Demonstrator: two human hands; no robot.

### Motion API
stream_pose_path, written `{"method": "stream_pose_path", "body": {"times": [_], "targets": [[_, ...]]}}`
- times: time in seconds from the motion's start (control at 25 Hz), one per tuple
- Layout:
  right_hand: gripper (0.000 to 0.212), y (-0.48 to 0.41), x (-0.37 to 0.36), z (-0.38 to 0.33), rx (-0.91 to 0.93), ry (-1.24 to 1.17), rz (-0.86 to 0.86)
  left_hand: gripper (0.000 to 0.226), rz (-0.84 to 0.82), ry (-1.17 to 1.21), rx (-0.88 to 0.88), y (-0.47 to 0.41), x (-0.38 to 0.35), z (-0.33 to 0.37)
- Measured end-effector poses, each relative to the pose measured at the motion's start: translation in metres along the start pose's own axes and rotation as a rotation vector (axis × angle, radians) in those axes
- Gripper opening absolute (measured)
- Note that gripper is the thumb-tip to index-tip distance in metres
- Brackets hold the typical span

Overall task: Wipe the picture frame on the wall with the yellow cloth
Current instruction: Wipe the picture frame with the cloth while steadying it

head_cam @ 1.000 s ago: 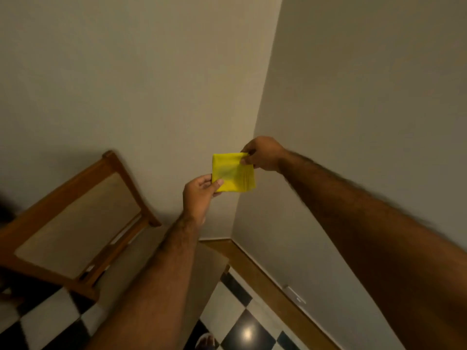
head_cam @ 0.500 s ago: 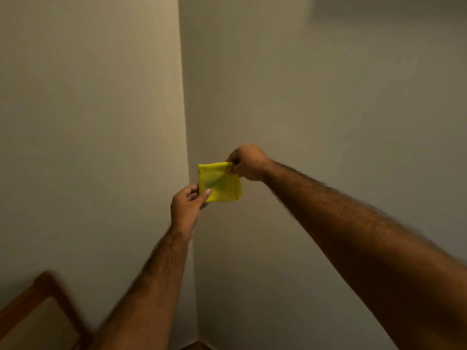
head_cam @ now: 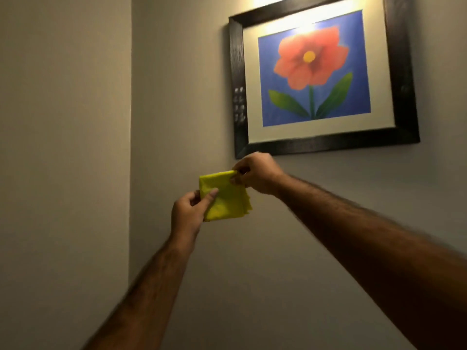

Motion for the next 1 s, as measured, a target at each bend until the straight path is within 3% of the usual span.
{"method": "stream_pose_path", "body": {"times": [0.16,0.36,0.48,0.6,0.76,0.88,1.0], "targets": [[0.028,-0.015,0.101,0.004,0.021,-0.13,0.284,0.03,0.011,-0.009,-0.159,-0.055,-0.047,0.08],[0.037,-0.013,0.215,0.043,0.097,0.126,0.628,0.034,0.103,-0.03,-0.275,-0.11,-0.079,0.149],[0.055,-0.002,0.263,0.093,0.07,0.316,0.784,0.031,0.143,-0.06,-0.297,-0.14,-0.092,0.168],[0.074,0.008,0.29,0.14,-0.014,0.549,0.833,0.034,0.188,-0.137,-0.336,-0.161,-0.107,0.178],[0.097,0.015,0.292,0.192,-0.134,0.697,0.726,0.043,0.342,-0.264,-0.468,-0.168,-0.123,0.185],[0.106,0.01,0.273,0.209,-0.11,0.718,0.636,0.042,0.518,-0.624,-0.807,-0.154,-0.135,0.2],[0.106,0.001,0.268,0.212,-0.098,0.691,0.678,0.015,0.371,-0.884,-1.232,-0.141,-0.167,0.204]]}}
Point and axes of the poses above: each hand's wrist, its own y-axis away from the middle knuckle, its own x-axis out of the back of the hand, z = x × y, the point moved 7 cm from there along -y, towards the middle knuckle, and after that the axes turned 4 degrees about y, right-handed, at the moved point
